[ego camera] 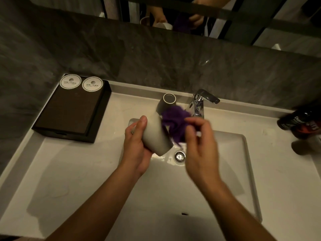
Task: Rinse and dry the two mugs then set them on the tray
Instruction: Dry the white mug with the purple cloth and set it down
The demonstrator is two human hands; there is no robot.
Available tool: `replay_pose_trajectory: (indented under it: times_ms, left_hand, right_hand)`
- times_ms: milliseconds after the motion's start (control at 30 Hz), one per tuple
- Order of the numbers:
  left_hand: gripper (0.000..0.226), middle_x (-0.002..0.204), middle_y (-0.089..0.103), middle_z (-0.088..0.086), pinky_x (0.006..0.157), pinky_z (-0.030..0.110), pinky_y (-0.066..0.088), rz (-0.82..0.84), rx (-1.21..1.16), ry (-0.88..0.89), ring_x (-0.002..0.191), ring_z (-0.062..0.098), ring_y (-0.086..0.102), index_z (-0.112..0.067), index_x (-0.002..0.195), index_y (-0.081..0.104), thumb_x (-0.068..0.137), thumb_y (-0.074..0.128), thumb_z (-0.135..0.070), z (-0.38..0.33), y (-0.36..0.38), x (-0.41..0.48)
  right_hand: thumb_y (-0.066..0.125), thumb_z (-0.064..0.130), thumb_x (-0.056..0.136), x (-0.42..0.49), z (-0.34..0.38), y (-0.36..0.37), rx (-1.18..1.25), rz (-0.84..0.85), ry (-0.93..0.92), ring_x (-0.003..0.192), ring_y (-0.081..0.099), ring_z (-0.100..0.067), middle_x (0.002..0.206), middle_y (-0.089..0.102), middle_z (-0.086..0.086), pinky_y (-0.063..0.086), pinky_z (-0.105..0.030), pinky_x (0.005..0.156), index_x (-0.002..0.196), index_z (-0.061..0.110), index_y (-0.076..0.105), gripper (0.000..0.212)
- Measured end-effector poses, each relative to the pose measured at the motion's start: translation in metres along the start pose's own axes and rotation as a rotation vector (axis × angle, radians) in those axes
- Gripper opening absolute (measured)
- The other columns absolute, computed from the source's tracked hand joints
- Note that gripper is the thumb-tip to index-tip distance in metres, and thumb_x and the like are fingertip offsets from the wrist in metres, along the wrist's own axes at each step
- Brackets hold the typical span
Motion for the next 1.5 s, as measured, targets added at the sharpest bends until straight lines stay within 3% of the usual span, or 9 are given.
replay_pose_trajectory:
  times_ms: [233, 433, 733, 867, 1000, 1100, 1267, 1400, 1500]
  left_hand:
    - [0.047, 0.117, 0.07, 0.028, 0.098, 0.058, 0.054, 0.052, 0.111, -0.024, 0.111, 0.045, 0.068, -0.009, 0.116, 0.073, 0.084, 0.074, -0.044, -0.005, 0.013, -0.019]
    - [0.075, 0.131, 0.064, 0.028, 0.08, 0.041, 0.062, 0.052, 0.194, 0.052, 0.116, 0.042, 0.068, -0.003, 0.14, 0.052, 0.078, 0.076, -0.037, -0.002, 0.027, -0.027]
    - [0.069, 0.125, 0.066, 0.018, 0.075, 0.038, 0.061, -0.021, 0.03, 0.067, 0.107, 0.03, 0.069, -0.011, 0.134, 0.057, 0.078, 0.082, -0.042, -0.016, 0.025, -0.016]
    - [0.071, 0.121, 0.07, 0.014, 0.077, 0.046, 0.06, 0.048, -0.055, 0.021, 0.1, 0.026, 0.074, -0.017, 0.136, 0.058, 0.074, 0.079, -0.047, -0.02, 0.018, -0.009]
    - [0.057, 0.109, 0.072, 0.008, 0.076, 0.046, 0.061, 0.176, -0.049, 0.038, 0.095, 0.022, 0.074, -0.019, 0.119, 0.068, 0.069, 0.077, -0.045, -0.023, 0.02, -0.007]
    - [0.054, 0.118, 0.063, 0.013, 0.09, 0.051, 0.052, 0.218, -0.012, 0.07, 0.108, 0.03, 0.061, -0.016, 0.116, 0.065, 0.068, 0.075, -0.04, -0.022, 0.023, -0.009]
    - [0.099, 0.142, 0.051, 0.034, 0.107, 0.061, 0.039, 0.234, 0.066, 0.133, 0.125, 0.048, 0.054, 0.002, 0.141, 0.049, 0.058, 0.089, -0.035, -0.019, 0.032, -0.016]
    - [0.113, 0.147, 0.05, 0.028, 0.094, 0.05, 0.058, 0.198, 0.152, 0.169, 0.131, 0.049, 0.055, -0.009, 0.15, 0.041, 0.052, 0.088, -0.041, -0.02, 0.029, -0.016]
    - [0.106, 0.144, 0.052, 0.024, 0.083, 0.04, 0.063, 0.199, 0.179, 0.162, 0.121, 0.041, 0.062, -0.011, 0.15, 0.041, 0.057, 0.081, -0.042, -0.022, 0.023, -0.013]
  right_hand:
    - [0.05, 0.058, 0.098, -0.02, -0.016, 0.026, -0.043, 0.104, 0.013, 0.13, 0.046, -0.018, 0.129, 0.042, 0.029, 0.052, -0.051, 0.098, 0.097, 0.04, 0.059, 0.02]
    - [0.041, 0.059, 0.102, -0.013, -0.027, 0.039, -0.225, 0.103, -0.071, 0.156, 0.021, -0.012, 0.17, 0.019, 0.012, 0.028, -0.053, 0.121, 0.158, 0.039, 0.023, 0.063]
    - [0.039, 0.037, 0.109, -0.035, -0.056, 0.022, -0.214, 0.166, -0.24, 0.152, 0.034, -0.01, 0.164, 0.033, 0.007, 0.036, -0.029, 0.121, 0.16, 0.032, 0.028, 0.052]
    - [0.051, 0.025, 0.107, -0.028, -0.077, 0.001, -0.272, 0.248, 0.009, 0.117, 0.059, 0.008, 0.13, 0.064, 0.022, 0.052, -0.027, 0.102, 0.139, 0.044, 0.052, 0.037]
    - [0.047, 0.046, 0.105, -0.016, -0.06, -0.014, -0.09, -0.152, 0.213, 0.102, 0.067, -0.002, 0.1, 0.072, 0.024, 0.055, -0.014, 0.08, 0.124, 0.038, 0.065, 0.027]
    - [0.038, 0.063, 0.103, -0.003, -0.023, -0.011, -0.027, -0.228, 0.061, 0.118, 0.062, -0.005, 0.123, 0.065, 0.029, 0.056, -0.026, 0.094, 0.132, 0.053, 0.056, 0.035]
    - [0.035, 0.051, 0.107, -0.004, -0.004, 0.026, -0.108, -0.061, -0.06, 0.148, 0.031, -0.014, 0.154, 0.029, 0.03, 0.041, -0.053, 0.116, 0.146, 0.058, 0.039, 0.041]
    - [0.04, 0.047, 0.105, -0.012, -0.013, 0.045, 0.247, -0.05, 0.173, 0.14, 0.046, -0.007, 0.155, 0.029, 0.024, 0.055, -0.043, 0.106, 0.141, 0.059, 0.043, 0.038]
    - [0.04, 0.053, 0.103, -0.009, -0.015, 0.043, 0.129, -0.038, 0.138, 0.129, 0.053, -0.008, 0.148, 0.033, 0.02, 0.058, -0.037, 0.101, 0.126, 0.063, 0.051, 0.028]
Point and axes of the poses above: each hand's wrist, its own x-axis towards the middle knuckle, its own y-axis out of the palm, z = x × y, the point moved 3 cm from there along x, towards the middle knuckle
